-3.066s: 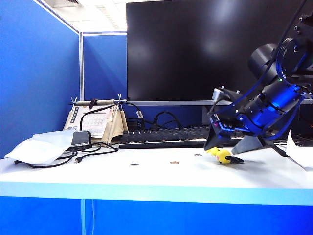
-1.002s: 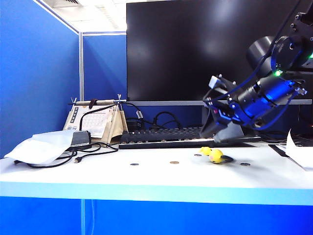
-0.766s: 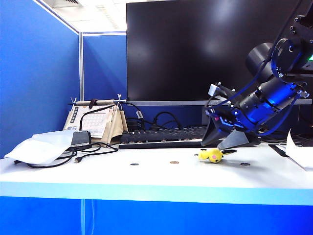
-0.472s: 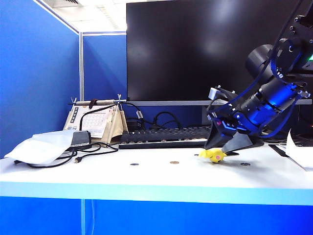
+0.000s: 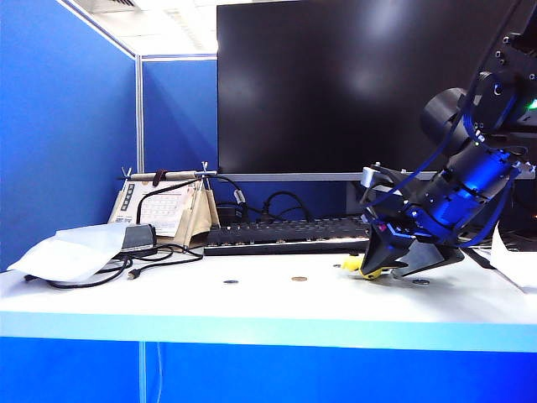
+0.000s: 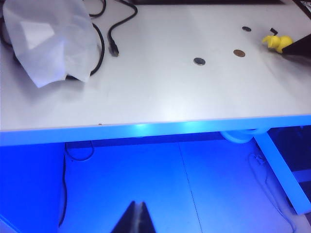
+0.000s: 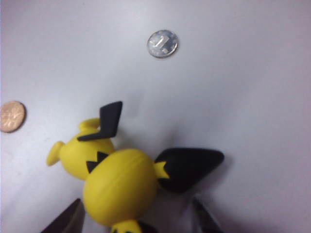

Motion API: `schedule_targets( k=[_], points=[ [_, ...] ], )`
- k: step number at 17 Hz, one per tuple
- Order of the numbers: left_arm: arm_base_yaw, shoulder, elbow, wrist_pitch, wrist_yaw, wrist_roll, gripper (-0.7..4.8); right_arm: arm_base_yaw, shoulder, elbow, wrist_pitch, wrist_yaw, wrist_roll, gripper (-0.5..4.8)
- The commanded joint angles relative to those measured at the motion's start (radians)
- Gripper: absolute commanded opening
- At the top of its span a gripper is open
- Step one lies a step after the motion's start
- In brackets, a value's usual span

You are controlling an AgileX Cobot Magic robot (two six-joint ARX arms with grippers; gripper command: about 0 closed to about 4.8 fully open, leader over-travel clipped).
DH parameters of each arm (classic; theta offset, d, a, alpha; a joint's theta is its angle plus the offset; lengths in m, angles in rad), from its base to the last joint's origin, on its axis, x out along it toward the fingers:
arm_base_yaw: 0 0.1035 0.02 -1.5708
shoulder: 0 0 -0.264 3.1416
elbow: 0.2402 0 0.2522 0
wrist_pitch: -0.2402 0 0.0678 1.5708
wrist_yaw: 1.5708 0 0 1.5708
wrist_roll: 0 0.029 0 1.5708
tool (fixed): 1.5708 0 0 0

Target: Pick up the doll and place it on the similarly colored coin.

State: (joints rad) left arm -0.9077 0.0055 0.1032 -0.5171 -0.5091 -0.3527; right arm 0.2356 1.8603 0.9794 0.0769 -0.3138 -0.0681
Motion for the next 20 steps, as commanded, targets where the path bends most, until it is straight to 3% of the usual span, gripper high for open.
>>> schedule_targets(
  k=[1, 2, 5, 8, 11, 14, 16, 18, 20],
  points=[
    [0.001, 0.0, 0.002, -0.006, -0.003, 0.002, -0.04, 0.001, -0.003, 0.011, -0.005, 0.008, -0.019, 3.44],
    [0.001, 0.0, 0.002, -0.006, -0.003, 0.002, -0.04, 0.004, -0.003, 0.016, -0.005, 0.01, -0.019, 3.74],
    [0.001, 0.0, 0.002, -0.006, -0.003, 0.002, -0.04, 0.005, -0.003, 0.023, -0.005, 0.027, -0.018, 3.72],
    [0.001, 0.0, 0.002, -0.006, -0.003, 0.002, -0.04, 0.005, -0.001, 0.023, 0.001, 0.026, -0.018, 2.86],
    [0.001, 0.0, 0.002, -0.006, -0.003, 0.002, -0.04, 0.005, 0.005, 0.023, 0.003, 0.025, -0.018, 2.68],
    [0.001, 0.0, 0.002, -0.006, -0.003, 0.002, -0.04, 0.005, 0.014, 0.022, -0.008, 0.023, -0.01, 2.06],
    [0.001, 0.0, 0.002, -0.006, -0.003, 0.002, -0.04, 0.005, 0.014, 0.023, -0.013, 0.023, -0.01, 1.93],
    [0.001, 0.0, 0.002, -0.006, -0.003, 0.002, -0.04, 0.005, 0.014, 0.023, -0.013, 0.023, -0.01, 1.33],
    [0.001, 0.0, 0.002, -0.006, -0.003, 0.002, -0.04, 0.006, 0.014, 0.023, -0.013, 0.023, -0.01, 1.33]
  ],
)
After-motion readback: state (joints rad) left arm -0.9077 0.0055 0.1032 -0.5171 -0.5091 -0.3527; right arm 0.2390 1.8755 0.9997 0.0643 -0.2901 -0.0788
